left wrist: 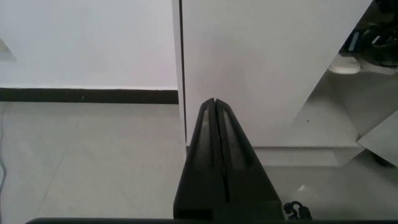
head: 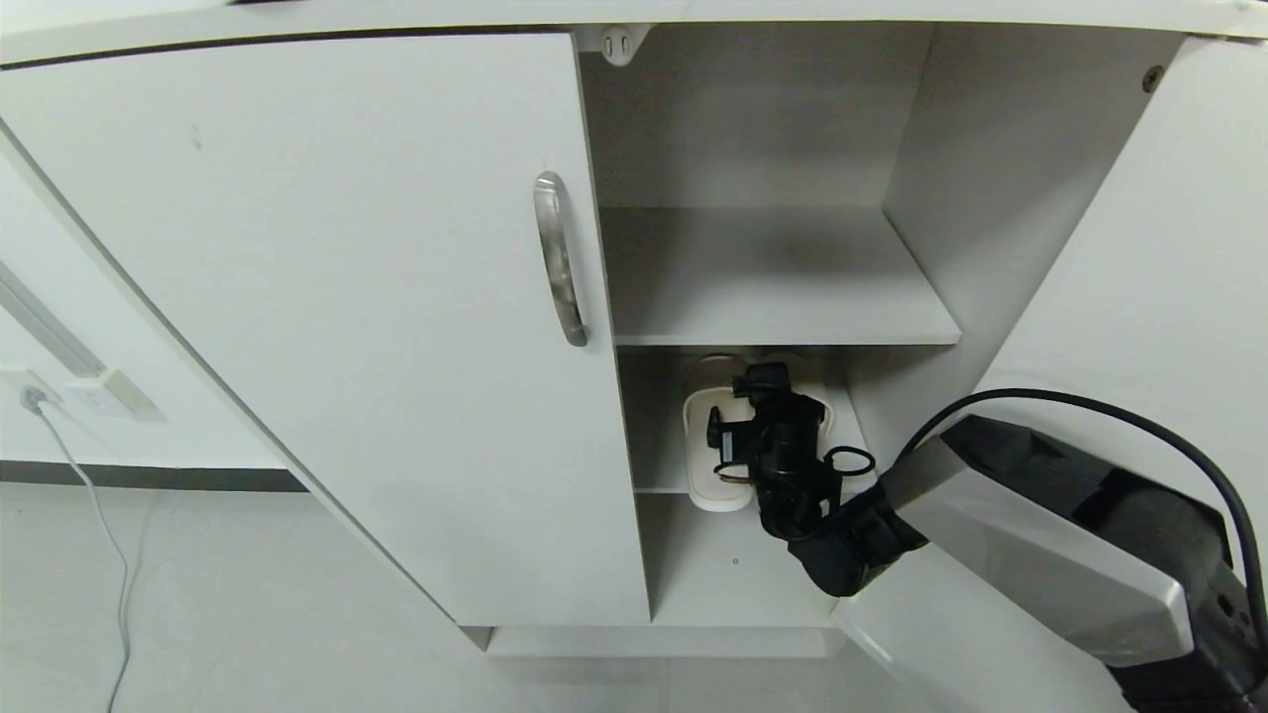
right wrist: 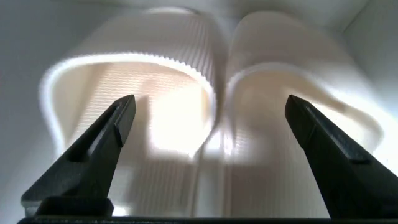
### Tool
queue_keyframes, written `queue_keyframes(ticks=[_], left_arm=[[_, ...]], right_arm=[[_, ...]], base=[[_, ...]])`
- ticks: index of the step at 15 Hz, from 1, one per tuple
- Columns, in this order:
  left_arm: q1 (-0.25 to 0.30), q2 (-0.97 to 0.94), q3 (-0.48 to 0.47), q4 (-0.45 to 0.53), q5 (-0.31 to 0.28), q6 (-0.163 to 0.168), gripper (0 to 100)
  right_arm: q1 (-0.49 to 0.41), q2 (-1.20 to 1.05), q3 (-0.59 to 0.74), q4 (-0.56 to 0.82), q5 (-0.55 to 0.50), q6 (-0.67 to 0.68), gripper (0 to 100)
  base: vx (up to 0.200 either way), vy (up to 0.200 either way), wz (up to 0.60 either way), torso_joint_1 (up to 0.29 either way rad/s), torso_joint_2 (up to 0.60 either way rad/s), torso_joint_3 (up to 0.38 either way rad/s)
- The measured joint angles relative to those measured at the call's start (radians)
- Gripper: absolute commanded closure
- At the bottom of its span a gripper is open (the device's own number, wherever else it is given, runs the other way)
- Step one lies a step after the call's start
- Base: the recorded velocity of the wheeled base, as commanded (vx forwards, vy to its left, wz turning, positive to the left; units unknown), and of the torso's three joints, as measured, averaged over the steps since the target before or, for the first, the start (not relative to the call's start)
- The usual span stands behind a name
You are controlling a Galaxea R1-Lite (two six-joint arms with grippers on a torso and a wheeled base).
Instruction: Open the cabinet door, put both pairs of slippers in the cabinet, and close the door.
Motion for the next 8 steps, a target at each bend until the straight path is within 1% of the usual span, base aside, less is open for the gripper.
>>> queue_keyframes(ticks=[4, 8], left_arm=[[0.000, 0.000, 0.000, 0.000, 0.000, 0.000, 100], [0.000, 0.000, 0.000, 0.000, -0.001, 0.000, 100]], right_arm=[[0.043, -0.090, 0.171, -0.087, -0.003, -0.004, 0], [0.104, -0.200, 0.431, -0.181, 0.001, -0.012, 0]], base=[[0.000, 0.000, 0.00, 0.000, 0.00, 0.000], [0.000, 0.000, 0.00, 0.000, 0.00, 0.000]])
